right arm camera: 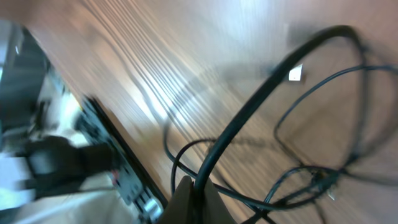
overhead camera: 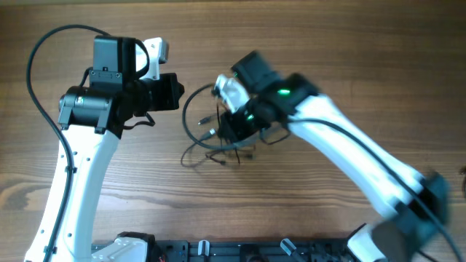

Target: Untangle cables

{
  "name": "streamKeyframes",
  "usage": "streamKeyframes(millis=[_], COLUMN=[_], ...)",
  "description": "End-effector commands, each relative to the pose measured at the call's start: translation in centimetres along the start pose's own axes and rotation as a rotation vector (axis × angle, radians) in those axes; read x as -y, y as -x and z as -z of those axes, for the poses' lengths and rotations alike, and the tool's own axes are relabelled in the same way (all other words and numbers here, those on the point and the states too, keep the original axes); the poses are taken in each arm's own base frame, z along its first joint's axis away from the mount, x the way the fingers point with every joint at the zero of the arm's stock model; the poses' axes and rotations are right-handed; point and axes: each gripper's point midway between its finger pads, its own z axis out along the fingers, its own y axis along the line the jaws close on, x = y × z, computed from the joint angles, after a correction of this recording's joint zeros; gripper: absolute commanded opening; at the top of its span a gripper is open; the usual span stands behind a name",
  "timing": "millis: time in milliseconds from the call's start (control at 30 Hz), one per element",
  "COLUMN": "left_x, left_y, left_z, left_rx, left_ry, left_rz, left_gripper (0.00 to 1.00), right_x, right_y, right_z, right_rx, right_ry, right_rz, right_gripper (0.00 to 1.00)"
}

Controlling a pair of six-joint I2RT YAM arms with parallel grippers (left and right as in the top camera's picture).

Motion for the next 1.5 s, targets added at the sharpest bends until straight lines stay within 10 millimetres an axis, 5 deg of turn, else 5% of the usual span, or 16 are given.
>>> streamKeyframes(millis=[0,67,233,333,633,867,1067,1333,1467], left_x=[2.5,3.5,5.8,6.7,10.3,10.9,11.7,12.0,12.1], left_y=[-0.5,-0.7,-1.1,-1.4,-4.4,-5.5,-5.4,-4.8,-4.4], left_z=[0.5,0.6,1.3,1.6,2.2,1.1,0.9,0.9,0.7], left_rx=[-0.024,-0.036,-0.059,-0.073,-0.119,-0.136,-0.121,-0.091,-0.077], left_ry=[-0.133,-0.196,-0.332,-0.390,-0.549,-0.485,-0.496,-0.501,-0.504], left_rz=[-0.025,-0.025,-0.030,-0.032,-0.334,-0.443,-0.477,-0.494,-0.498], left_gripper=[0.15,0.26,0.84,1.00,0.98,0.97,0.96,0.76,0.73], right_x=[-3.1,-3.8,-4.7,-4.7,-4.1,-6.0,-7.1,-8.4,-8.8], right_y=[1.9,1.8,1.2,1.1,3.8,6.2,5.6,4.1,3.5], right_z=[8.5,10.5,12.8,12.8,15.2,21.2,23.3,25.9,26.9], right_rx=[0.244,0.299,0.352,0.351,0.503,0.765,0.825,0.890,0.912], right_ry=[-0.087,-0.106,-0.110,-0.110,-0.220,-0.265,-0.247,-0.233,-0.229], right_rz=[0.140,0.160,0.183,0.182,0.223,0.278,0.281,0.302,0.310], right_gripper=[0.04,0.04,0.04,0.04,0.04,0.04,0.04,0.04,0.04])
